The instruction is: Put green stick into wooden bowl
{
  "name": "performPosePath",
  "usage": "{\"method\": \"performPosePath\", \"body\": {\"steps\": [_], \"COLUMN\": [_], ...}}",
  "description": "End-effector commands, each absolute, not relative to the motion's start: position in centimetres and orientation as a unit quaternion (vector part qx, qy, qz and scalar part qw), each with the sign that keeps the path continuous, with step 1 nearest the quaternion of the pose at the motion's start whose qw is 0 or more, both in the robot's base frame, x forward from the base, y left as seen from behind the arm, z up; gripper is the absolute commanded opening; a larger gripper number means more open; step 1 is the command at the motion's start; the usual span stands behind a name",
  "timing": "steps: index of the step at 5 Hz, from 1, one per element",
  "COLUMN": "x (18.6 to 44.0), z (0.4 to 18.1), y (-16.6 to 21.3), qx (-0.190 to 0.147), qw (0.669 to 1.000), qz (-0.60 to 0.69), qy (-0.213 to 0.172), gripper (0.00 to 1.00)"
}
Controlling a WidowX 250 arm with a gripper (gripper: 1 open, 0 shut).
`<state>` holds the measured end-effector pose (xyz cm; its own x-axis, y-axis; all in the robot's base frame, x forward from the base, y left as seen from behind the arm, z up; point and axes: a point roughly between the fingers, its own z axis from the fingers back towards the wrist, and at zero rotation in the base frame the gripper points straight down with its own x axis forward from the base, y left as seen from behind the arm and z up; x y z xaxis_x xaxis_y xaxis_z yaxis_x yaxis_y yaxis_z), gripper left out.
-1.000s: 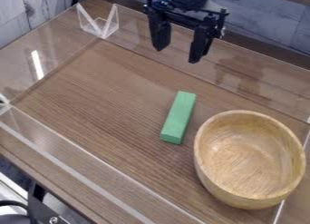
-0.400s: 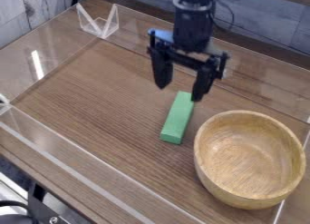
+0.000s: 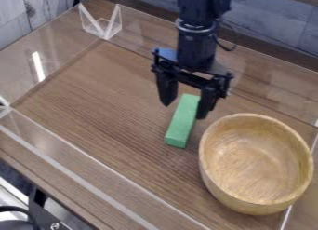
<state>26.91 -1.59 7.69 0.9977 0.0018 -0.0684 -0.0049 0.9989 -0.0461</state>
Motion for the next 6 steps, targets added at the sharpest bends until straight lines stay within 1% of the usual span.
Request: {"method": "performPosePath", "body": {"steps": [1,2,3,4,5,6], "x": [27.4,28.4,29.2,28.3,27.6,27.4], "z": [7.2,6.0,5.2,4.3,3.5,3.0], "y": [-0.4,-0.1,0.1,0.5,0.8,-0.2], "qx": [-0.029,-0.033,-0.038,-0.042,-0.044,-0.044], "qw": [0.999,0.999,0.999,0.998,0.997,0.996], "qz": [-0.022,-0.002,0.02,0.04,0.054,0.076], "qy": [0.014,0.006,-0.005,-0.012,-0.02,-0.023], "gripper": [1.0,0.0,1.0,0.0,0.0,1.0]}}
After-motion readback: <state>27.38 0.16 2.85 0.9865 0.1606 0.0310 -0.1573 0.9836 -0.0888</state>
